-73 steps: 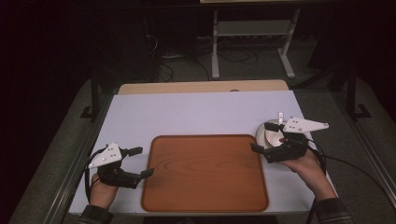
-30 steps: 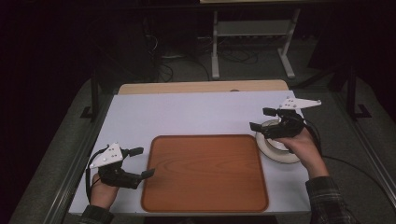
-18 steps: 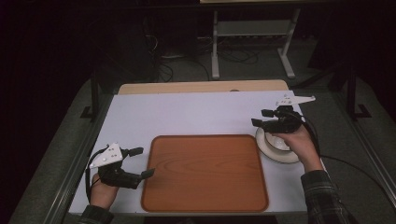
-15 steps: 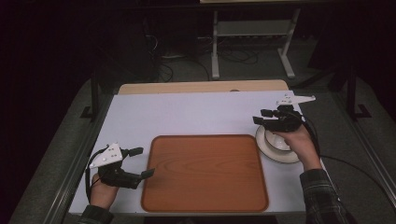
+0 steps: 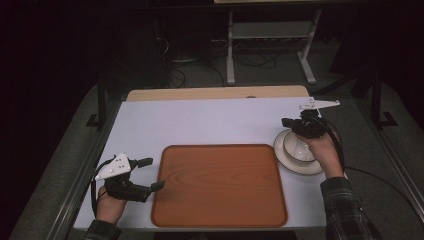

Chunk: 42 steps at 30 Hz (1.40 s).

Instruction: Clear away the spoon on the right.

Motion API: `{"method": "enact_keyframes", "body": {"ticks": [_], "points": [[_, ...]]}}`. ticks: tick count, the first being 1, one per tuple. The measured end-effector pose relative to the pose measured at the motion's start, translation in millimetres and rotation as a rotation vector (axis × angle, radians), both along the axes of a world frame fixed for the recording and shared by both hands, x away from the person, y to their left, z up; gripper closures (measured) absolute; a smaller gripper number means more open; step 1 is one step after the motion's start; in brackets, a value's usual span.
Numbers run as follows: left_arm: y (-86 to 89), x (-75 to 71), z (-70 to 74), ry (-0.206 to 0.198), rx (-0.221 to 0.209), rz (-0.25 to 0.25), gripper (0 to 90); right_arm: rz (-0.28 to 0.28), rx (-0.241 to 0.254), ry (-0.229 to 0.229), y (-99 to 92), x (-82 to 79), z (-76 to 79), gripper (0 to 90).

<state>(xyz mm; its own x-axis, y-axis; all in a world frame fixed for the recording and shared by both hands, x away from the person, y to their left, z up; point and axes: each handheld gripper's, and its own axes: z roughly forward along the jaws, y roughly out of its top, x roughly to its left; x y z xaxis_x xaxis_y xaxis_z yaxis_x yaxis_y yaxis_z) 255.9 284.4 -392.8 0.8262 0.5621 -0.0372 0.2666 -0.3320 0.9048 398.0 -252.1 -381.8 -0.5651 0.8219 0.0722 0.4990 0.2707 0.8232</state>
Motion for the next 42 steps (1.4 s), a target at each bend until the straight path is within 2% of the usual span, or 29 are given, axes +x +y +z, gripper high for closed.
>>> {"method": "enact_keyframes", "body": {"ticks": [11,17,20,26,34,42], "points": [[0.4,-0.4,-0.1,0.0,0.0,0.001,12.7,-0.082,-0.022,0.017,-17.2,2.2,-5.7,89.6],[0.4,-0.7,-0.1,0.0,0.001,0.001,12.7,-0.092,-0.018,0.017,-21.3,1.7,-5.5,89.6],[0.5,-1.0,0.3,-0.001,0.001,0.002,12.7,-0.104,-0.036,0.026,-22.4,2.9,-9.5,89.6],[0.4,-1.0,0.0,-0.001,0.001,0.001,12.7,-0.122,-0.035,0.029,-28.1,1.8,-13.4,89.7],[0.3,-1.1,0.2,-0.002,0.002,0.0,12.7,-0.142,-0.039,0.027,-34.1,-0.8,-12.9,89.7],[0.2,-1.5,0.6,-0.006,0.002,-0.001,12.7,-0.185,-0.037,0.028,-43.9,-4.9,-11.1,89.7]]}}
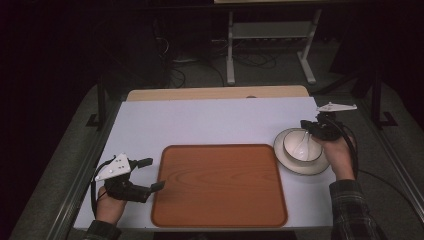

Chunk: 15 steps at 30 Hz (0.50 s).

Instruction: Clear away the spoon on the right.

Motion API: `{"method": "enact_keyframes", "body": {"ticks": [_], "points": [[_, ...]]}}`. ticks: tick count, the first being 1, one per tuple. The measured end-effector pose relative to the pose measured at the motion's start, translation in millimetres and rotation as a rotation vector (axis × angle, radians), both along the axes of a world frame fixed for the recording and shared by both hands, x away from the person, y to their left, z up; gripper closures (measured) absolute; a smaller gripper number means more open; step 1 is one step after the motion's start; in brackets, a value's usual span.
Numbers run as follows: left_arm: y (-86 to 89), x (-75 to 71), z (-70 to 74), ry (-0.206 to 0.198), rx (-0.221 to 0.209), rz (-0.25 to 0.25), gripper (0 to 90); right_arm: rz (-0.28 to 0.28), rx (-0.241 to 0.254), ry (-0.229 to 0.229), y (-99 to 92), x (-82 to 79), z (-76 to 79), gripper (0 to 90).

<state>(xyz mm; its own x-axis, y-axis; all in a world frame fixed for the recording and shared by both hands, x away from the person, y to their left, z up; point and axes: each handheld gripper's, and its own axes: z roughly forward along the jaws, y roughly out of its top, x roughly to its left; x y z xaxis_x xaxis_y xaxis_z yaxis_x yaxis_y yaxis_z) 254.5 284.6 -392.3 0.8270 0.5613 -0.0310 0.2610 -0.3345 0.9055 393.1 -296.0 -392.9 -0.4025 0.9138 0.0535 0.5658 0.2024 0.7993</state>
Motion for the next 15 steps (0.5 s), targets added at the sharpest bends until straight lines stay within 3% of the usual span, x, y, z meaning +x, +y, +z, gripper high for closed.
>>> {"method": "enact_keyframes", "body": {"ticks": [15], "points": [[-0.1,-0.3,0.2,-0.001,-0.004,0.002,12.7,-0.039,-0.027,0.016,-11.8,-6.2,0.2,89.6]]}}
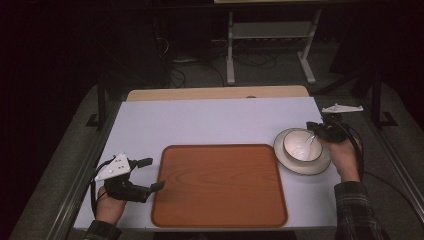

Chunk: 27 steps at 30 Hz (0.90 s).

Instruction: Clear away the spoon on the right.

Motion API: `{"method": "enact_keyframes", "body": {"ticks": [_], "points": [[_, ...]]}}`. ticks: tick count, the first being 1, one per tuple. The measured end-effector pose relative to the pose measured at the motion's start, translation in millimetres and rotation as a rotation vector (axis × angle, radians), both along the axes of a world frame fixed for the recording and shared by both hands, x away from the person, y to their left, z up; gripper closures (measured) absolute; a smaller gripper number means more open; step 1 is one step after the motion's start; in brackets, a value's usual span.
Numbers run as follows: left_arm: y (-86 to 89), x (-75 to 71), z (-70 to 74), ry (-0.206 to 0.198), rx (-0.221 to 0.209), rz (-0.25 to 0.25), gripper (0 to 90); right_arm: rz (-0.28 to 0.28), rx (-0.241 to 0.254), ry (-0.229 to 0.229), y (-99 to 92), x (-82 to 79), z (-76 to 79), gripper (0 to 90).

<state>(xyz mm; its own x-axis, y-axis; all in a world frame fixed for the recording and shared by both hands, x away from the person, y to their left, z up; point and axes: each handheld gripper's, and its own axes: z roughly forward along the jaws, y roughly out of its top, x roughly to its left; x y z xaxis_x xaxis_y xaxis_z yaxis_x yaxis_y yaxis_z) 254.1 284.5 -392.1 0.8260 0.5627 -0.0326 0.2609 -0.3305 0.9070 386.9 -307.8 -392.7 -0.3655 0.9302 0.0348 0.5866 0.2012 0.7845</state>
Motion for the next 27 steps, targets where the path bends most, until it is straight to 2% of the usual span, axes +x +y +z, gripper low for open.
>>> {"method": "enact_keyframes", "body": {"ticks": [10,27], "points": [[-0.3,0.2,0.0,-0.001,0.0,-0.002,12.7,-0.021,-0.011,0.005,-11.4,-9.4,1.5,89.7],[1.0,0.1,0.5,0.0,-0.001,-0.001,12.8,-0.028,-0.043,0.009,-18.7,-31.4,4.5,89.7]]}}
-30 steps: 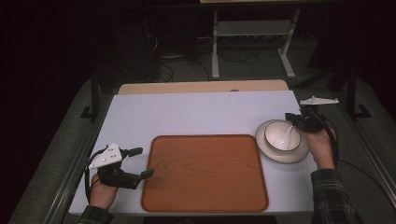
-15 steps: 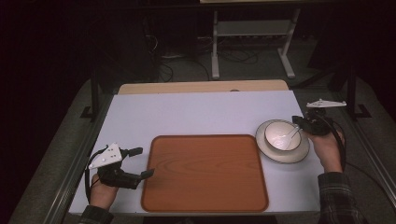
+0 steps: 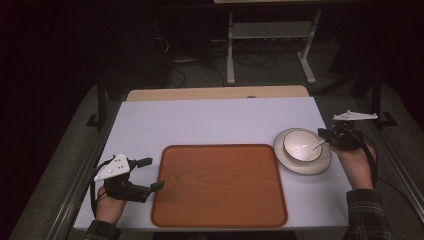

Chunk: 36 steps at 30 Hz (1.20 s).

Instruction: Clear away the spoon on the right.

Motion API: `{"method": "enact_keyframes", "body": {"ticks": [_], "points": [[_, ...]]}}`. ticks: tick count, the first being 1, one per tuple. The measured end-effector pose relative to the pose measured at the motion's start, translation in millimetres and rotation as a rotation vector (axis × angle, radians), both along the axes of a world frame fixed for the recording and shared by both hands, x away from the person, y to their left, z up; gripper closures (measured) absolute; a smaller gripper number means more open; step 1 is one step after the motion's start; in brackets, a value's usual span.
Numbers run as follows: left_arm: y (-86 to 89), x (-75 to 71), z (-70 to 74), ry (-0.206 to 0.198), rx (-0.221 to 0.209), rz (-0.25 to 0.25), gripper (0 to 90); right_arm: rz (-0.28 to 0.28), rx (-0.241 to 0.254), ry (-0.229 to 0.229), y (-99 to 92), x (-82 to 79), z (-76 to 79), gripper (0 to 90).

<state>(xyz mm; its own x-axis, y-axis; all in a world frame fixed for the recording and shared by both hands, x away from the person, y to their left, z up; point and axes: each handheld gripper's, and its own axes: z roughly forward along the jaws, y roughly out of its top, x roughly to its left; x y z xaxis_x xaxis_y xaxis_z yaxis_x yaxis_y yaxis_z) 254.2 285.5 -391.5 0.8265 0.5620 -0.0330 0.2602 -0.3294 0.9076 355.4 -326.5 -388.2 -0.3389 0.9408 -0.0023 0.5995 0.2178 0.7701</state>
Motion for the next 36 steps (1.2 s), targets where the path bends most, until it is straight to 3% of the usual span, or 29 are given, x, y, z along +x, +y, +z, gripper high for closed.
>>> {"method": "enact_keyframes", "body": {"ticks": [19,23,24,25,27,31,36], "points": [[0.3,-0.5,0.8,-0.004,-0.002,-0.001,12.7,-0.002,0.009,-0.004,-9.1,-31.6,2.5,88.3],[0.4,-0.5,0.8,-0.003,-0.003,0.001,12.7,-0.009,0.047,-0.026,-11.4,-32.9,7.1,73.2],[0.4,-0.5,0.8,-0.003,-0.003,0.001,12.7,-0.009,0.047,-0.026,-11.4,-32.9,7.1,73.2],[0.6,-0.4,0.8,-0.003,-0.003,0.001,12.7,-0.011,0.08,-0.035,-13.0,-34.9,11.2,59.8],[0.7,-0.4,0.7,-0.003,-0.005,0.0,12.7,-0.022,0.096,-0.044,-14.5,-37.6,13.3,49.2],[1.0,-0.6,0.8,-0.004,-0.007,0.0,12.7,-0.036,0.129,-0.07,-19.9,-45.2,15.1,40.5],[0.5,-0.6,0.9,-0.003,-0.008,0.0,12.7,-0.075,0.13,-0.086,-22.7,-56.0,13.3,33.2]]}}
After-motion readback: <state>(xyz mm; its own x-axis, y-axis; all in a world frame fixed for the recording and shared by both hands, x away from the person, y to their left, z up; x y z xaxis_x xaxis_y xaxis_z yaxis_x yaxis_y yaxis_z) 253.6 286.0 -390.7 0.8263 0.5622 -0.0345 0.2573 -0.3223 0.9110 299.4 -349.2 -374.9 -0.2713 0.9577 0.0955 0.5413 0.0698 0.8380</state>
